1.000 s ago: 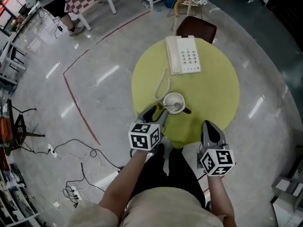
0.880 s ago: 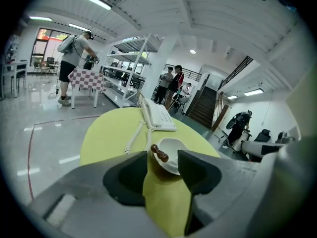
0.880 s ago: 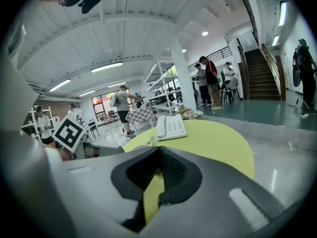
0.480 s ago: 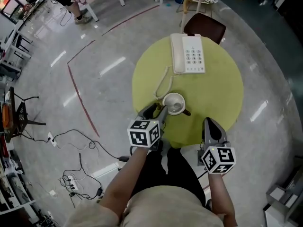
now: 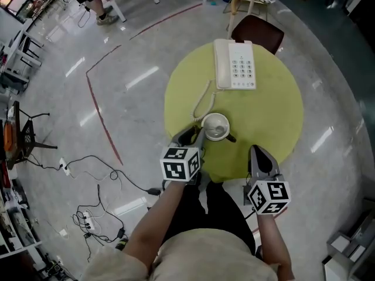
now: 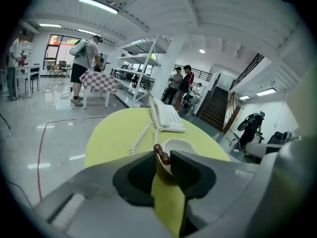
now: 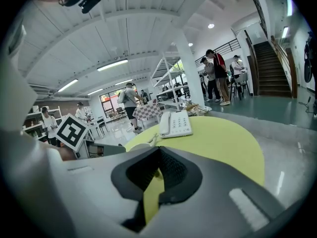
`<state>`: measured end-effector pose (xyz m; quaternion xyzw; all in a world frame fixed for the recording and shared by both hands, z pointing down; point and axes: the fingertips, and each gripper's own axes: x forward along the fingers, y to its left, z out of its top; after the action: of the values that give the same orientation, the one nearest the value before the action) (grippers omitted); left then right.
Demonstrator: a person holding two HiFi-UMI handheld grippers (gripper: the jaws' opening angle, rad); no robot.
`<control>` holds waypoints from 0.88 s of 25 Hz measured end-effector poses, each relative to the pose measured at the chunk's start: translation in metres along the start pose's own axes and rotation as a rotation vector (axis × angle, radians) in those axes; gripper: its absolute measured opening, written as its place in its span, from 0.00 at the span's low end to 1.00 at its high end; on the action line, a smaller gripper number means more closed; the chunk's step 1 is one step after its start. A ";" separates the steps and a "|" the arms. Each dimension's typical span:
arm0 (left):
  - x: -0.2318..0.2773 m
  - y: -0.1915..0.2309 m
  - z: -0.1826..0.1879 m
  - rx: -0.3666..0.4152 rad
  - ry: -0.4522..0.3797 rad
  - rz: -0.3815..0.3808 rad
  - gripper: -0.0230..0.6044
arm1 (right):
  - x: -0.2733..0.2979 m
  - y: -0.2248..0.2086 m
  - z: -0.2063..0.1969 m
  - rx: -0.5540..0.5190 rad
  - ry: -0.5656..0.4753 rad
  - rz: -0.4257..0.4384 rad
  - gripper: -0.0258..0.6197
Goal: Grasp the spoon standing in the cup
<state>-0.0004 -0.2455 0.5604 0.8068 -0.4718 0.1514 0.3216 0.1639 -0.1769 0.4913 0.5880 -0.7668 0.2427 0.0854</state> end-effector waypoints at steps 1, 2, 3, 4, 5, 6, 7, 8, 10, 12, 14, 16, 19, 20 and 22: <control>0.001 0.000 0.000 0.000 -0.002 0.003 0.18 | 0.000 0.000 0.000 -0.001 0.000 0.002 0.04; 0.001 0.000 0.000 -0.001 -0.004 0.006 0.17 | 0.000 0.000 0.000 -0.003 -0.001 0.004 0.04; 0.002 0.001 0.000 -0.003 -0.005 0.008 0.16 | 0.000 -0.001 0.000 -0.005 -0.002 0.005 0.04; 0.002 0.001 0.001 -0.007 -0.006 0.009 0.15 | 0.000 0.000 0.001 -0.006 -0.003 0.006 0.04; 0.002 0.001 0.001 -0.011 -0.007 0.009 0.14 | -0.001 -0.001 0.001 -0.006 -0.004 0.006 0.04; 0.002 0.000 0.002 -0.014 -0.009 0.008 0.14 | -0.001 -0.001 0.002 -0.007 -0.006 0.006 0.04; 0.003 -0.001 0.003 -0.016 -0.012 0.006 0.13 | -0.002 -0.001 0.002 -0.008 -0.009 0.006 0.04; 0.002 -0.002 0.004 -0.016 -0.016 0.004 0.13 | -0.003 -0.001 0.002 -0.009 -0.011 0.005 0.04; 0.000 -0.005 0.006 -0.012 -0.031 0.001 0.12 | -0.005 -0.002 0.003 -0.005 -0.017 0.001 0.04; -0.005 -0.008 0.010 -0.002 -0.049 -0.001 0.11 | -0.008 -0.002 0.005 0.004 -0.027 -0.002 0.04; -0.008 -0.010 0.016 0.013 -0.064 -0.003 0.11 | -0.009 0.000 0.009 0.004 -0.034 0.000 0.04; -0.012 -0.012 0.021 0.027 -0.072 -0.007 0.11 | -0.011 0.001 0.013 0.004 -0.042 0.002 0.04; -0.018 -0.016 0.030 0.041 -0.087 -0.020 0.11 | -0.012 0.004 0.022 0.013 -0.066 0.007 0.04; -0.020 -0.016 0.032 0.045 -0.093 -0.023 0.11 | -0.012 0.005 0.024 0.012 -0.072 0.010 0.04; -0.024 -0.016 0.036 0.049 -0.102 -0.027 0.11 | -0.010 0.009 0.025 0.007 -0.078 0.020 0.04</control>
<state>-0.0007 -0.2472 0.5143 0.8276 -0.4726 0.1173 0.2793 0.1623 -0.1784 0.4626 0.5897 -0.7745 0.2232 0.0512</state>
